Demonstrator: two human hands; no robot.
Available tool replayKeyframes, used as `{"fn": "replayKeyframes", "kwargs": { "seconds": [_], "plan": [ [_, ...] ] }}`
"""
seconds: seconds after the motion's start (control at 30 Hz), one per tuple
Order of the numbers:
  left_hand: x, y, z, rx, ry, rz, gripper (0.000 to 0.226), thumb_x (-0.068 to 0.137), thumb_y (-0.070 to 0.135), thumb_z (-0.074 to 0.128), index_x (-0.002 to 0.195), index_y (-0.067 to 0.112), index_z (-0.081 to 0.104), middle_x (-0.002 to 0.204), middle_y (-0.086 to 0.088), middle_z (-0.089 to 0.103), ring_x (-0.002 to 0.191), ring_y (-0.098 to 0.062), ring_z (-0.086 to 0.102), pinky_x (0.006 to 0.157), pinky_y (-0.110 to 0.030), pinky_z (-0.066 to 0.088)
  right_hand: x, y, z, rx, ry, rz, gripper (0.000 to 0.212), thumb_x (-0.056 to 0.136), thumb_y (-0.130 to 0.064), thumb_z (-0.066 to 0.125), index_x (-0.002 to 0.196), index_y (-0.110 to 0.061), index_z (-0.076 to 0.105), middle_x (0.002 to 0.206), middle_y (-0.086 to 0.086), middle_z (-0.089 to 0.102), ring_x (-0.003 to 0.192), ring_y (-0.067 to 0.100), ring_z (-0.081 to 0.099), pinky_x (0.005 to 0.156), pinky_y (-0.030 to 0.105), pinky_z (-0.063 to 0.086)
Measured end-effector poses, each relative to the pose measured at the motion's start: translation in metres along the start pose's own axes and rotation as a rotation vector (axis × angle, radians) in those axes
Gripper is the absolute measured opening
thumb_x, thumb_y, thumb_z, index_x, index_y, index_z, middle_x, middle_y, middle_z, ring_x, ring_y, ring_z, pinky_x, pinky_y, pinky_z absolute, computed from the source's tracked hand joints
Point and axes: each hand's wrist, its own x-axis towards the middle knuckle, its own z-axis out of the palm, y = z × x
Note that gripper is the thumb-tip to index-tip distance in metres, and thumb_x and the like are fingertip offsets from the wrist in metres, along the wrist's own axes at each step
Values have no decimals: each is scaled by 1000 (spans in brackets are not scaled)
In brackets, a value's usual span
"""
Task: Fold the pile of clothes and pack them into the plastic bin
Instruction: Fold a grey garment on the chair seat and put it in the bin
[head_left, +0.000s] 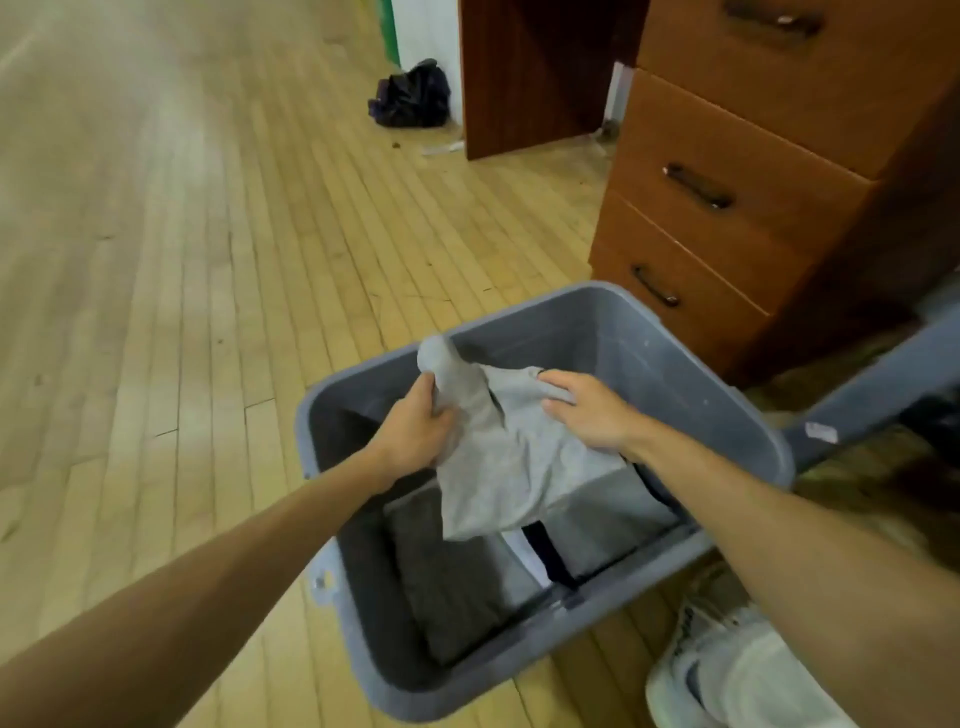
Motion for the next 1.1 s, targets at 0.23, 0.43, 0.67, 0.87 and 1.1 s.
{"fn": "replayKeyframes", "kwargs": {
  "seconds": [0.23, 0.43, 0.67, 0.87, 1.1],
  "plan": [
    [-16, -59, -13, 279, -273, -487, 61, 96, 24, 51, 147, 7, 20, 116, -15, 59, 93, -27, 67, 73, -35, 59, 6, 27, 79, -128, -261, 124, 44, 100, -9, 44, 143, -16, 37, 127, 6, 55, 89, 24, 63, 68, 29, 52],
    [3, 0, -2, 512, -426, -71, 15, 96, 16, 49, 109, 8, 53, 111, -19, 63, 97, -31, 63, 87, -41, 51, -15, 35, 44, -171, -258, 254, 36, 101, -15, 42, 137, -15, 45, 114, 18, 62, 76, 23, 65, 65, 34, 57],
    [22, 114, 56, 416, -457, 217, 25, 92, 10, 52, 113, 3, 62, 103, -14, 69, 93, -24, 65, 92, -40, 52, -70, 29, -72, -289, -28, 260, 22, 99, -21, 49, 115, -11, 61, 99, 10, 68, 74, 24, 68, 57, 30, 54],
    [9, 243, 124, 335, -504, 553, 13, 95, 10, 52, 100, 14, 63, 100, -9, 70, 79, -16, 66, 78, -27, 53, -188, 57, -184, -338, 384, 368, 22, 96, -22, 52, 109, -14, 68, 109, 5, 67, 102, 23, 61, 92, 39, 50],
    [-53, 379, 224, 368, -597, 839, 16, 96, 12, 49, 104, 13, 63, 89, -3, 68, 86, -16, 66, 73, -19, 51, -350, 127, -263, -126, 788, 501, 25, 96, -25, 55, 120, -20, 59, 106, -5, 62, 95, 15, 59, 91, 34, 51]
  ]
}}
